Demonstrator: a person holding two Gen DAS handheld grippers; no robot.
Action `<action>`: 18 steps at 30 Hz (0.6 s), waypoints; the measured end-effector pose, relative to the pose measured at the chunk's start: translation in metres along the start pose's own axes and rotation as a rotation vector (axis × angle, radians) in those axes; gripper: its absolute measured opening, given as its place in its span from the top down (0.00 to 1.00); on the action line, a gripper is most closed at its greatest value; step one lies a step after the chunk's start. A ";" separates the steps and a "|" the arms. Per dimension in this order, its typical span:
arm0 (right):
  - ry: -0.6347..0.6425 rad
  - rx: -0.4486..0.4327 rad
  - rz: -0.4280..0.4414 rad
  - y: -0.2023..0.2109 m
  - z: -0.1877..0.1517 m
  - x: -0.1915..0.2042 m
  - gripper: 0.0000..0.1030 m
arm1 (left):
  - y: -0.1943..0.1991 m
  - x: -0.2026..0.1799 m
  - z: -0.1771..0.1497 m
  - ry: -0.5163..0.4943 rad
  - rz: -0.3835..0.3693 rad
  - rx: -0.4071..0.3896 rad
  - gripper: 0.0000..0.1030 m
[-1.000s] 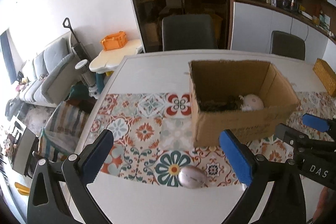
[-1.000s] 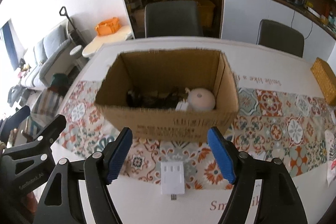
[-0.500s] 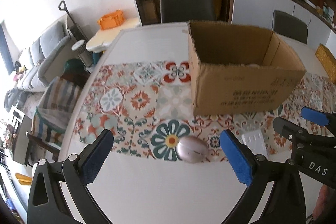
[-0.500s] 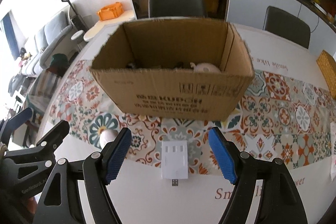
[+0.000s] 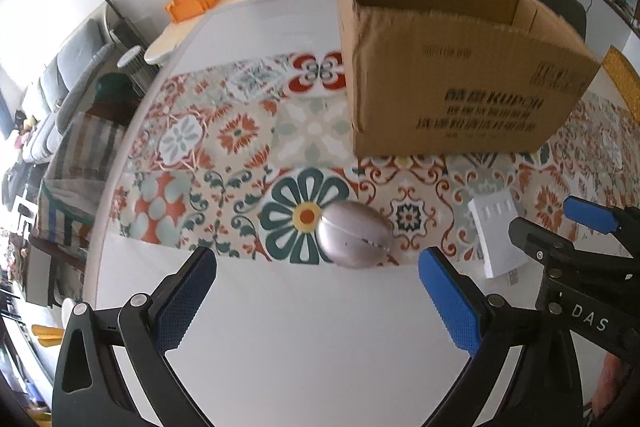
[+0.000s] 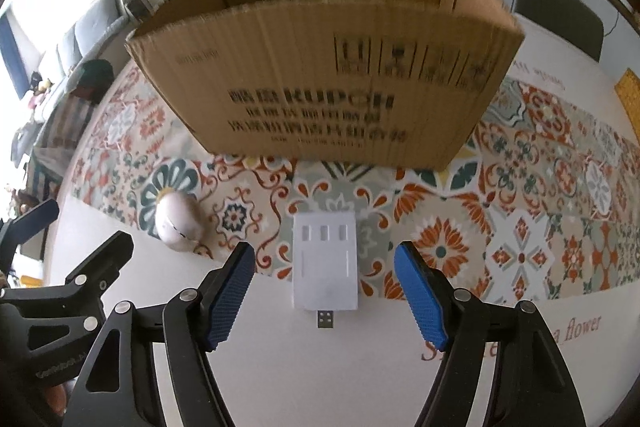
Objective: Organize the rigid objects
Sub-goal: 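Move both tools toward the silver egg mouse and white power strip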
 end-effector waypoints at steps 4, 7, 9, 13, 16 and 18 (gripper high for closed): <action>-0.009 0.041 -0.002 -0.014 -0.006 -0.005 0.32 | -0.012 -0.006 -0.006 -0.018 0.004 0.033 0.00; -0.011 0.069 -0.002 -0.025 -0.010 -0.007 0.33 | -0.020 -0.009 -0.009 -0.018 -0.004 0.059 0.00; -0.018 0.088 0.002 -0.033 -0.012 -0.009 0.34 | -0.025 -0.012 -0.011 -0.022 -0.012 0.071 0.00; -0.026 0.117 0.009 -0.046 -0.014 -0.014 0.40 | -0.034 -0.019 -0.015 -0.051 -0.012 0.097 0.00; -0.018 0.132 0.005 -0.054 -0.015 -0.014 0.42 | -0.038 -0.021 -0.015 -0.060 -0.014 0.106 0.00; -0.013 0.144 0.003 -0.059 -0.015 -0.013 0.44 | -0.042 -0.022 -0.015 -0.065 -0.016 0.111 0.00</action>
Point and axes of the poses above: each gripper's, at about its wrist camera, not at the fingertips, and y roughly against the way its jaws point, x to its left, z to its top, the point moved 1 cm from there along -y, roughly the way its jaws point, and after that the axes turned 14 degrees about z, right-handed, at the moved point
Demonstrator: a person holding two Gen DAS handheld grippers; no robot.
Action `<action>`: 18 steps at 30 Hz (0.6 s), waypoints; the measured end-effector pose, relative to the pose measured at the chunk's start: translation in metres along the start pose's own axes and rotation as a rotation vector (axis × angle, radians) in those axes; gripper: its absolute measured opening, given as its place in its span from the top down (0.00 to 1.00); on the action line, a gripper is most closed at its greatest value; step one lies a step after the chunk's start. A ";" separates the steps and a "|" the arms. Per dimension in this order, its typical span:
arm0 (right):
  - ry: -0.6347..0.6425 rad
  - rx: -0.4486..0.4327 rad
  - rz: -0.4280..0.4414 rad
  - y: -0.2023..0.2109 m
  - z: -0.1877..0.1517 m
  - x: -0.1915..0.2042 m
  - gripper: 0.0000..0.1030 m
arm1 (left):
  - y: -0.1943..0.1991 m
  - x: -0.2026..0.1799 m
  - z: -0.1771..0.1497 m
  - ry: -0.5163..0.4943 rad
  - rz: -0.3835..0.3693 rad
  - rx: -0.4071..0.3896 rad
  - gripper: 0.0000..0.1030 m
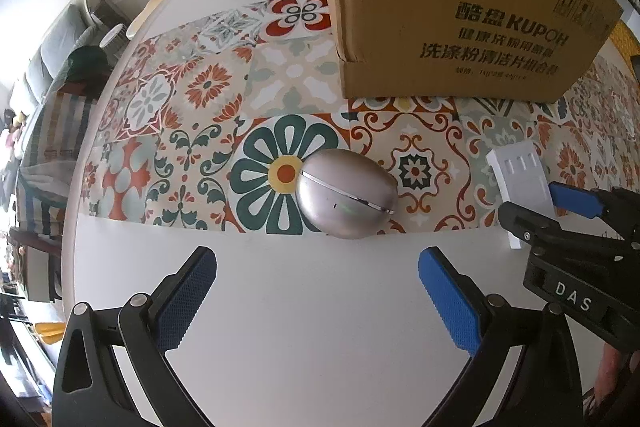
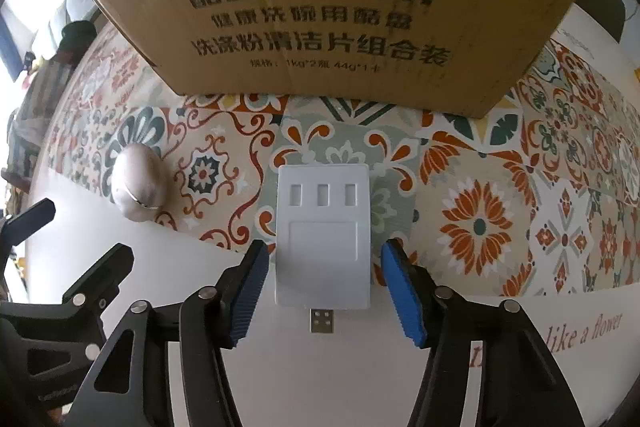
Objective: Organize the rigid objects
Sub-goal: 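Close the right gripper on the white power strip while the left gripper grasps the silver mouse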
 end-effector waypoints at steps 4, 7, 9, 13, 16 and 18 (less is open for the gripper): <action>-0.002 0.011 -0.004 -0.008 0.002 0.000 0.44 | -0.007 0.000 0.000 -0.004 -0.004 0.014 0.00; 0.014 0.004 -0.021 -0.009 0.006 0.002 0.47 | -0.010 0.000 -0.001 0.000 -0.014 0.022 0.00; 0.027 0.004 -0.041 -0.011 0.008 0.005 0.51 | -0.013 0.000 -0.001 0.001 -0.016 0.026 0.00; 0.044 -0.004 -0.063 -0.018 0.010 0.014 0.53 | -0.017 0.002 -0.002 0.006 -0.024 0.033 0.00; 0.041 -0.013 -0.057 -0.021 0.009 0.021 0.53 | -0.018 0.004 -0.002 0.013 -0.029 0.029 0.00; 0.030 -0.019 -0.037 -0.025 0.006 0.025 0.53 | -0.017 0.006 -0.002 0.019 -0.035 0.020 0.00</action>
Point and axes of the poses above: each gripper's, at about its wrist camera, not at the fingertips, and y roughly against the way its jaws point, x to its left, z to its top, the point moved 1 cm from there along -y, roughly the way its jaws point, and after that the axes turned 14 degrees about z, right-handed, at the moved point
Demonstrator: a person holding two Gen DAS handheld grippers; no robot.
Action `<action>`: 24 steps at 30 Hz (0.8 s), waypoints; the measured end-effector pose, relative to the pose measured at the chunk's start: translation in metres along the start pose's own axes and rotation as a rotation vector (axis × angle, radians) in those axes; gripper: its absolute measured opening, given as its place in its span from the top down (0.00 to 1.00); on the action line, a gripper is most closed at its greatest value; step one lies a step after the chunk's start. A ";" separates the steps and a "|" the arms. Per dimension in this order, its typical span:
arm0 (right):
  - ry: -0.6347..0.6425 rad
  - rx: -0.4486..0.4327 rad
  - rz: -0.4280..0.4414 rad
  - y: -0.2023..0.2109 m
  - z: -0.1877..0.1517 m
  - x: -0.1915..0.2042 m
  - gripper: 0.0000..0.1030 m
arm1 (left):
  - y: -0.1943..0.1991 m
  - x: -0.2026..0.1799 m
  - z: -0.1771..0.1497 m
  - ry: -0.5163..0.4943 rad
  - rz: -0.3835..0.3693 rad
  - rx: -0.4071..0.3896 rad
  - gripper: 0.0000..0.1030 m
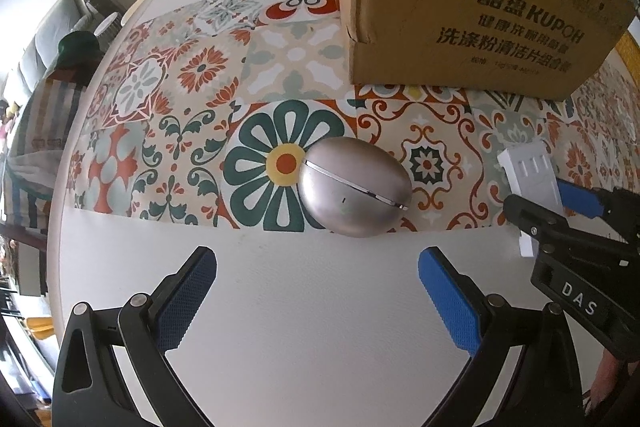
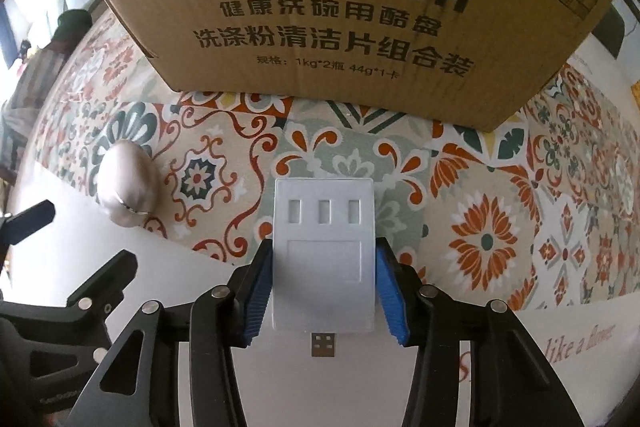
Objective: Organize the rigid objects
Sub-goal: 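Close the right gripper on the white power strip while the left gripper grasps the silver mouse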
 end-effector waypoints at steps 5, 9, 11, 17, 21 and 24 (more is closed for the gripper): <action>-0.005 -0.019 0.022 0.014 -0.012 0.005 0.53 | 0.004 0.008 0.000 0.001 -0.021 -0.038 0.00; 0.002 -0.025 0.026 0.019 -0.013 0.019 0.53 | 0.004 0.014 -0.003 -0.010 -0.033 -0.064 0.00; 0.003 -0.020 0.028 0.018 -0.015 0.026 0.53 | 0.002 0.016 -0.003 -0.019 -0.055 -0.069 0.00; -0.020 -0.021 0.021 0.012 -0.024 0.043 0.53 | -0.006 0.010 0.004 -0.075 -0.088 -0.125 0.00; -0.044 -0.018 0.014 0.010 -0.026 0.038 0.53 | -0.013 0.000 0.009 -0.132 -0.078 -0.160 0.00; -0.047 -0.015 0.010 0.009 -0.015 0.026 0.53 | -0.017 -0.004 0.013 -0.153 -0.087 -0.175 0.00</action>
Point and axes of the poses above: each gripper's, at about its wrist camera, not at the fingertips, and y roughly against the way its jaws point, x to its left, z to its top, the point moved 1 cm from there along -y, roughly the way its jaws point, and after that the axes turned 14 degrees about z, right-handed, at the moved point
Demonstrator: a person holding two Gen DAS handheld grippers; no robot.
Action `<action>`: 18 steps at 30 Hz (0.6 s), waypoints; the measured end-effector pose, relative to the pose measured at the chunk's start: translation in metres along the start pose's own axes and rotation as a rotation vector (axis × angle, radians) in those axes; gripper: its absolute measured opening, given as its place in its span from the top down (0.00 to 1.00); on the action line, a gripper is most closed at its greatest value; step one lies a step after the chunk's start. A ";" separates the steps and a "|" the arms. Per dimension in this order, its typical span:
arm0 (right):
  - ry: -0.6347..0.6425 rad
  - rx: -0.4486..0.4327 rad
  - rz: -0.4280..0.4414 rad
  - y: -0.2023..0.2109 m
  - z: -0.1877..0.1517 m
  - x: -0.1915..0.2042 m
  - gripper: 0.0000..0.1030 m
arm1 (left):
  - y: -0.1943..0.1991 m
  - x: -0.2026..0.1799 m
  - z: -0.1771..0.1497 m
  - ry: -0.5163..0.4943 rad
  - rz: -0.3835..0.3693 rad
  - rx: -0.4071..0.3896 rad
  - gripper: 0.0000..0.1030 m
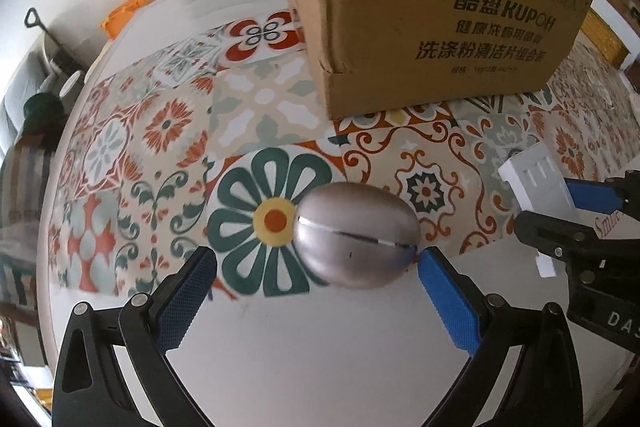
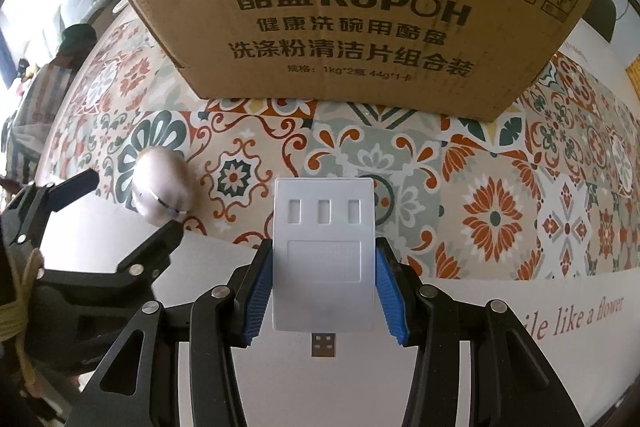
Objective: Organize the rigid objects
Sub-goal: 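Close the right gripper on the white power strip while the left gripper grasps the silver mouse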
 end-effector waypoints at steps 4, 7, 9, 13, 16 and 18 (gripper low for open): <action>-0.006 0.004 -0.002 0.000 0.004 -0.003 0.53 | -0.006 -0.003 0.004 -0.021 -0.005 -0.013 0.04; -0.014 0.010 -0.005 -0.003 0.009 -0.006 0.53 | -0.009 -0.005 0.008 -0.020 -0.023 -0.003 0.14; -0.020 0.011 -0.005 -0.003 0.010 -0.008 0.53 | -0.011 -0.006 0.009 -0.015 -0.036 -0.001 0.20; -0.029 0.012 -0.006 -0.003 0.011 -0.011 0.53 | -0.013 -0.007 0.007 0.003 -0.060 -0.012 0.30; -0.032 0.013 -0.006 -0.003 0.011 -0.015 0.53 | -0.012 -0.009 0.008 0.004 -0.068 -0.025 0.36; -0.032 0.014 -0.006 -0.003 0.011 -0.017 0.53 | -0.012 -0.009 0.008 0.013 -0.067 -0.028 0.36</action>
Point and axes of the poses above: each gripper's, at about its wrist camera, not at the fingertips, and y roughly against the way its jaws point, x to its left, z to its top, the point moved 1 cm from there along -y, roughly the way its jaws point, and after that the axes turned 14 degrees about z, right-handed, at the moved point
